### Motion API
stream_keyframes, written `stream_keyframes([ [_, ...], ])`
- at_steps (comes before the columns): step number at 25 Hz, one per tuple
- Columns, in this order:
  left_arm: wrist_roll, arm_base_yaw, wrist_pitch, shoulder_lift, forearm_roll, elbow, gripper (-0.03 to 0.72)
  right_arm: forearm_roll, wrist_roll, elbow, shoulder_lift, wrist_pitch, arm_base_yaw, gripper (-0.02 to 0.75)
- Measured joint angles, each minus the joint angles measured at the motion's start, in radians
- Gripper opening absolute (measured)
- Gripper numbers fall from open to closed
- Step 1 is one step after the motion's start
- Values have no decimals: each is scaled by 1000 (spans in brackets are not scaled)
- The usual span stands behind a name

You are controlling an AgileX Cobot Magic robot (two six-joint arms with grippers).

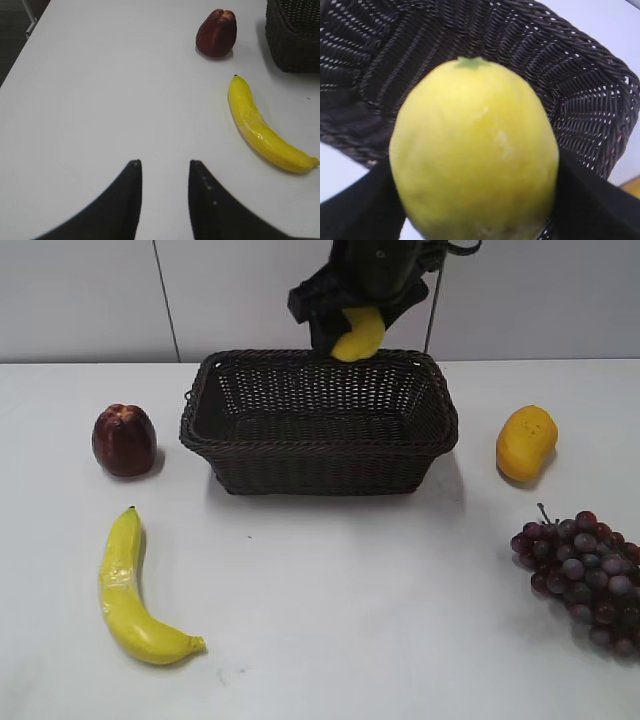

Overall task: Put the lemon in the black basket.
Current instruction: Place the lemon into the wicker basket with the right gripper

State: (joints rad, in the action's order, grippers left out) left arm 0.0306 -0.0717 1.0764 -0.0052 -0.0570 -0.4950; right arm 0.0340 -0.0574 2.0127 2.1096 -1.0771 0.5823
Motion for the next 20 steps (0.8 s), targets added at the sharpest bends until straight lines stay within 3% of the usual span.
stream_keyframes([
  [14,0,0,0,0,0,0,237,-21,22,60,280,256,-22,553],
  [20,0,0,0,0,0,0,237,-20,23,60,319,271,-22,553],
])
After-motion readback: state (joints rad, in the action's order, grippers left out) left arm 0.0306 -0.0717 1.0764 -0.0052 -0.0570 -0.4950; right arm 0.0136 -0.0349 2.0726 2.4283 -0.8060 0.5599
